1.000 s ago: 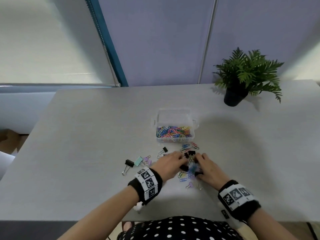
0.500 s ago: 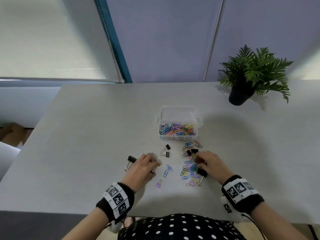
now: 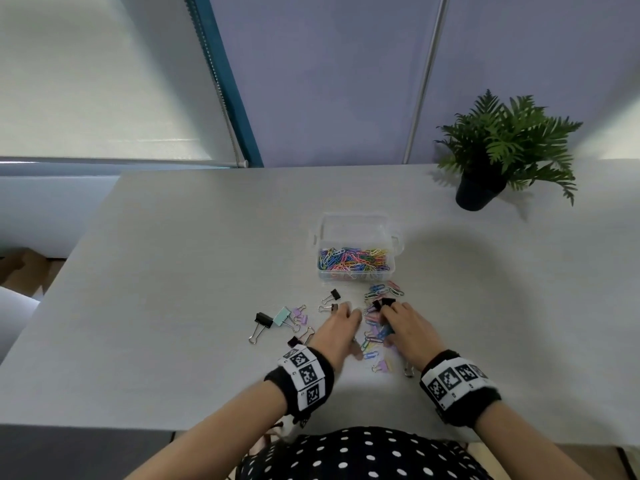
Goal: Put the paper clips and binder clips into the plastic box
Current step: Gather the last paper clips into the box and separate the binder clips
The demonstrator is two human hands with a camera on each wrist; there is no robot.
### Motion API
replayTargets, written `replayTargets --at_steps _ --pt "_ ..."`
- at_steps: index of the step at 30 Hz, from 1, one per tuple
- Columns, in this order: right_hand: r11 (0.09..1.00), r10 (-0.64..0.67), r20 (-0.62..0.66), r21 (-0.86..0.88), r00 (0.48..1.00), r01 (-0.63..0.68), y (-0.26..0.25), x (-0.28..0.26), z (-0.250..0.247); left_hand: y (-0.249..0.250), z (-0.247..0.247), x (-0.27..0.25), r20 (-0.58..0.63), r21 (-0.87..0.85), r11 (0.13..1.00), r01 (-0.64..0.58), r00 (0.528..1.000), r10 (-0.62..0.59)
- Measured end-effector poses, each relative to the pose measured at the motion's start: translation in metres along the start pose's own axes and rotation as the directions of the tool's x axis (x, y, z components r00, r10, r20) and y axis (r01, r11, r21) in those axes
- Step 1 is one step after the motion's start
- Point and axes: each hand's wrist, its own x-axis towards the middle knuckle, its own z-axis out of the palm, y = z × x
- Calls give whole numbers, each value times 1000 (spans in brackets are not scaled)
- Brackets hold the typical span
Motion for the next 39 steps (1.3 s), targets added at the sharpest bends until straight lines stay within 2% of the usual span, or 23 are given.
replayTargets --at_steps 3,6,10,14,19,23,25,27,30,33,35,37,39 --pt "1000 -11 -26 -18 1000 10 -2 4 0 15 4 11 37 43 999 32 999 -34" --pt "999 24 -14 34 1000 -24 -1 6 -2 16 4 16 18 26 997 74 997 -75" --pt "970 90 33 222 995 -95 6 5 -4 9 1 13 2 31 999 17 1000 -18" --pt "876 116 9 470 993 -107 11 1 -5 -3 -5 13 36 -42 999 19 999 -18" --pt "672 184 12 728 983 -135 10 -1 -14 -29 -26 12 104 -281 956 79 993 -51" --pt "325 204 112 929 973 -176 8 4 -21 -47 -54 15 134 -565 815 126 989 -59" --pt "287 194 110 944 975 -164 9 10 -29 -52 -70 23 117 -629 769 117 992 -55" --pt "321 195 64 939 979 -125 10 21 -39 -53 -85 34 56 -627 774 88 996 -68" --pt "434 213 -46 900 976 -52 12 48 -57 -48 -103 58 -63 -574 818 48 993 -102" --pt "569 226 -176 822 958 17 12 79 -70 -39 -112 78 -164 -447 894 36 979 -122" --pt "675 217 -244 737 945 35 9 93 -74 -34 -113 85 -172 -338 940 41 980 -104" --pt "774 193 -306 631 932 47 7 103 -75 -31 -112 86 -129 -230 972 51 988 -82" --pt "840 147 -310 540 939 47 7 109 -74 -34 -110 84 -118 -210 977 47 990 -73"
